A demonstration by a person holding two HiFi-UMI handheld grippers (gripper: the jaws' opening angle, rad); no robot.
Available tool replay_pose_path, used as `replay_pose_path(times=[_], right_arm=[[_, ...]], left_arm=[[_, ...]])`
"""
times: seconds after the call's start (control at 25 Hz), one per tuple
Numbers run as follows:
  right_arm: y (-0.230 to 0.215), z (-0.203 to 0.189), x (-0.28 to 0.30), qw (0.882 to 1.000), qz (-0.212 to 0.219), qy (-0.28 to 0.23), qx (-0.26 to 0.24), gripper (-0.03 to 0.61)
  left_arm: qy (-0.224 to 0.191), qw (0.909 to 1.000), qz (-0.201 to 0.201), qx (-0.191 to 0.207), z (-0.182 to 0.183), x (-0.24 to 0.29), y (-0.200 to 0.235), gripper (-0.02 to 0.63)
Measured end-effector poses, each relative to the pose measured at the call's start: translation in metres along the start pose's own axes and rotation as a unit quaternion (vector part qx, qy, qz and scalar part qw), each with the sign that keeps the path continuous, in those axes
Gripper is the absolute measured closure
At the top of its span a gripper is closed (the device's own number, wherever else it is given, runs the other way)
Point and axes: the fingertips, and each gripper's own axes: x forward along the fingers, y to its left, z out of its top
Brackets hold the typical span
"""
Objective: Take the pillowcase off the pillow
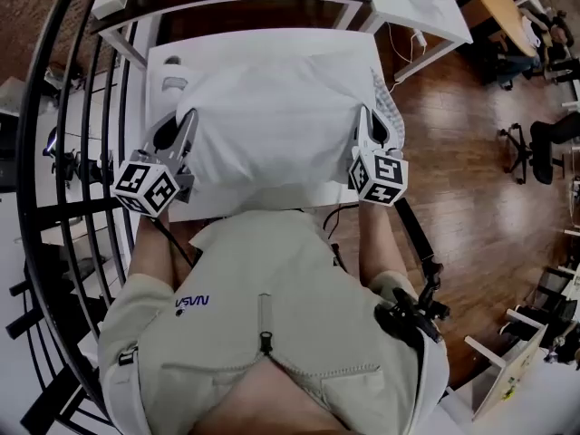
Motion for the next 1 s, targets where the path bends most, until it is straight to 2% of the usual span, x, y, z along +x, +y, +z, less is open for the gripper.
replay_pose_path(times=[0.12,0.2,0.32,0.4,0.52,0.6,0.72,0.84,0.88,0.92,0.96,1.0], right_arm=[[-0.012,0.025,0.010,0.999,-0.011,-0.038,-0.010,0.571],[-0.017,0.024,0.022,0.999,-0.010,-0.033,-0.016,0.570],[-0.023,-0.010,0.054,1.000,-0.002,0.029,-0.011,0.568],[-0.027,-0.051,0.078,0.996,0.003,0.090,-0.013,0.566],[-0.028,-0.113,0.103,0.985,0.024,0.167,-0.031,0.525],[-0.026,-0.135,0.110,0.982,0.040,0.182,-0.033,0.498],[-0.033,-0.129,0.107,0.987,0.041,0.156,-0.011,0.470],[-0.042,-0.083,0.087,0.996,0.017,0.091,-0.010,0.457],[-0.040,-0.066,0.078,0.998,0.013,0.065,-0.014,0.460],[-0.035,-0.052,0.068,0.999,0.014,0.041,-0.018,0.464],[-0.025,-0.043,0.060,0.999,0.021,0.025,-0.024,0.482],[-0.013,-0.042,0.054,0.999,0.033,0.020,-0.032,0.502]], left_arm=[[-0.035,0.9991,-0.004,0.023,0.022,0.012,-0.003,0.574],[-0.029,0.9994,0.009,0.015,0.015,0.024,0.006,0.572],[0.036,0.9983,0.042,-0.015,-0.031,0.048,0.032,0.554],[0.093,0.9928,0.072,-0.022,-0.073,0.062,0.052,0.518],[0.145,0.9851,0.092,-0.005,-0.123,0.076,0.070,0.448],[0.153,0.9834,0.096,0.016,-0.142,0.081,0.074,0.386],[0.142,0.9822,0.110,0.053,-0.137,0.081,0.075,0.364],[0.091,0.9800,0.144,0.103,-0.085,0.067,0.067,0.365],[0.063,0.9794,0.155,0.113,-0.065,0.059,0.062,0.392],[0.038,0.9787,0.161,0.122,-0.049,0.052,0.056,0.466],[0.024,0.9783,0.160,0.130,-0.041,0.047,0.049,0.499],[0.025,0.9783,0.154,0.137,-0.043,0.046,0.042,0.502]])
